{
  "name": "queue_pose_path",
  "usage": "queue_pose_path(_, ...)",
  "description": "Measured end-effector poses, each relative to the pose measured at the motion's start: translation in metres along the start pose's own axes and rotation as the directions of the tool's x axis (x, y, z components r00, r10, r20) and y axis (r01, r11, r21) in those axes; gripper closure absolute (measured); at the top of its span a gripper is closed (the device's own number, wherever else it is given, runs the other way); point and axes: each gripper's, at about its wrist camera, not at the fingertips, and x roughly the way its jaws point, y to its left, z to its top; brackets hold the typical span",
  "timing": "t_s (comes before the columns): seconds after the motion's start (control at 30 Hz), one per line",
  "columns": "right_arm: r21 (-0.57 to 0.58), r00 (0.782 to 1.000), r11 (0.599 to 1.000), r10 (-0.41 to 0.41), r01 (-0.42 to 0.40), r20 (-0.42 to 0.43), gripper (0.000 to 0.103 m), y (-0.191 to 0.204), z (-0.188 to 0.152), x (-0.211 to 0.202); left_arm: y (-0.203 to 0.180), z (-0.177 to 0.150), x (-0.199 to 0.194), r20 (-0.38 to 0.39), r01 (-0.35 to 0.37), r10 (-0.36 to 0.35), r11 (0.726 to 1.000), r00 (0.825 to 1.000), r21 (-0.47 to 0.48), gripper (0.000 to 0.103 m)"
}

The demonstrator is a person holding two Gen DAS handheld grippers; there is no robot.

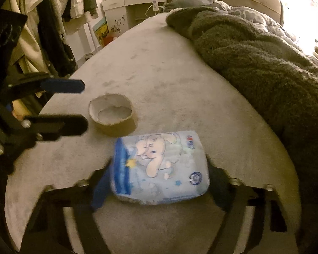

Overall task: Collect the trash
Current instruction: 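Close the right gripper on the blue printed tissue pack and lift it, then close the left gripper around the brown tape roll and lift it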

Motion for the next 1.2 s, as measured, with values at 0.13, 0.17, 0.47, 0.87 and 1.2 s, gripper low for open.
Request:
queue_pose_path(0.13,0.025,1.0,1.0,-0.01,0.009,0.025,0.032,-0.006,0.001,-0.01,-0.002,-0.002,0.004,-0.005,-0.003,0.003,1.0,1.0,0.003,0.024)
queue_pose_path(0.17,0.031,0.999,0.999,-0.015,0.014,0.03,0.033,-0.007,0.001,-0.012,-0.003,-0.002,0.005,-0.006,-0.003,0.003,1.0,1.0,0.003,0.024)
queue_pose_path(0.47,0.151,0.994,0.989,-0.013,-0.003,0.108,0.033,-0.035,-0.004,-0.033,-0.015,0.0,0.018,-0.012,-0.026,0.026,0.999,1.0,0.025,0.031)
queue_pose_path(0.87,0.186,0.99,0.982,-0.01,-0.016,0.14,0.033,-0.046,-0.006,-0.045,-0.014,0.002,0.035,-0.029,-0.062,0.062,0.998,0.998,0.009,0.047)
queue_pose_path(1.2,0.208,0.985,0.977,0.002,-0.038,0.17,0.033,-0.038,-0.002,-0.053,-0.018,-0.001,0.028,-0.028,-0.067,0.068,0.998,0.997,0.022,0.051)
